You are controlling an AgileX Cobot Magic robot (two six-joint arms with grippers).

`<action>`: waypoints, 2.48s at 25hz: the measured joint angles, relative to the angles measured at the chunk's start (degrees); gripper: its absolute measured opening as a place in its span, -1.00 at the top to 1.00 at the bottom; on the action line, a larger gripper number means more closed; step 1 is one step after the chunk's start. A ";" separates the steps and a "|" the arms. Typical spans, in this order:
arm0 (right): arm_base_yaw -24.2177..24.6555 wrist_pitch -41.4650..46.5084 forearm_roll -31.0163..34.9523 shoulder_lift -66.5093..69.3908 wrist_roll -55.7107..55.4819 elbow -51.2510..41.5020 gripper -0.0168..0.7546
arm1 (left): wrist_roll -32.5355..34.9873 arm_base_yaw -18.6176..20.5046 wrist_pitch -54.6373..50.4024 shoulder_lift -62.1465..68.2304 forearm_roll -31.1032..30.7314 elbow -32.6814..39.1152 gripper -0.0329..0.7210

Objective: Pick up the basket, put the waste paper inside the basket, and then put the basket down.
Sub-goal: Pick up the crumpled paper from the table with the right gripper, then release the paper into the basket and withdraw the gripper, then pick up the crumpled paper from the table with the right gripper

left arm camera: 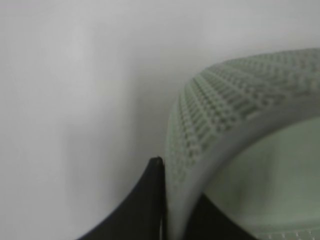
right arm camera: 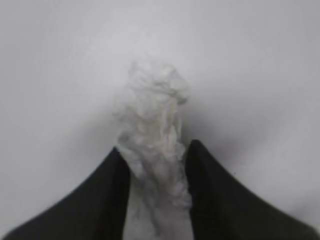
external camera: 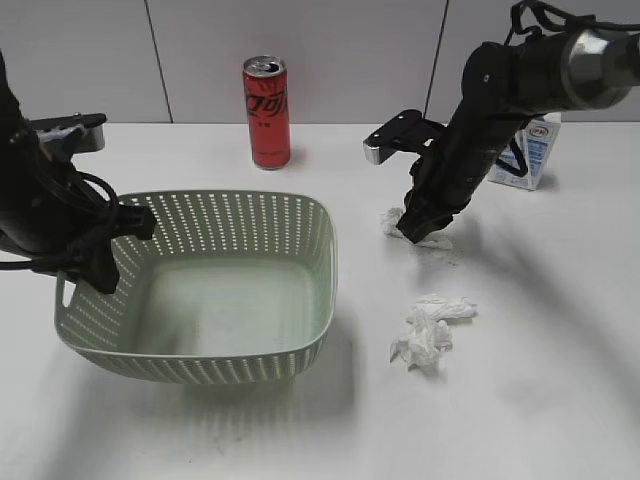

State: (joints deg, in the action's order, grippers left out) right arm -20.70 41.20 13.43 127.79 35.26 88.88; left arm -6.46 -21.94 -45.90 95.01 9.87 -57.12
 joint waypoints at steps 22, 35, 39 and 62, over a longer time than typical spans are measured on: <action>-22.89 12.02 14.03 -22.34 7.42 2.89 0.82 | 0.00 0.00 -1.49 0.00 0.43 0.00 0.91; -19.97 16.64 -0.02 -22.18 -10.64 3.95 -0.55 | 0.00 0.19 -3.44 0.00 1.06 0.00 0.91; -9.08 16.53 2.28 -27.11 -12.79 -3.38 -0.55 | -0.04 0.36 -4.03 0.00 0.66 0.00 0.91; -11.92 -7.43 -0.36 -16.29 -16.36 -31.70 -0.37 | -0.04 0.54 -3.38 0.00 0.54 0.00 0.91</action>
State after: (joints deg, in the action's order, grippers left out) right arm -32.62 33.76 13.07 111.50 18.90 57.18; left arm -6.50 -21.40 -49.27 95.01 10.42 -57.12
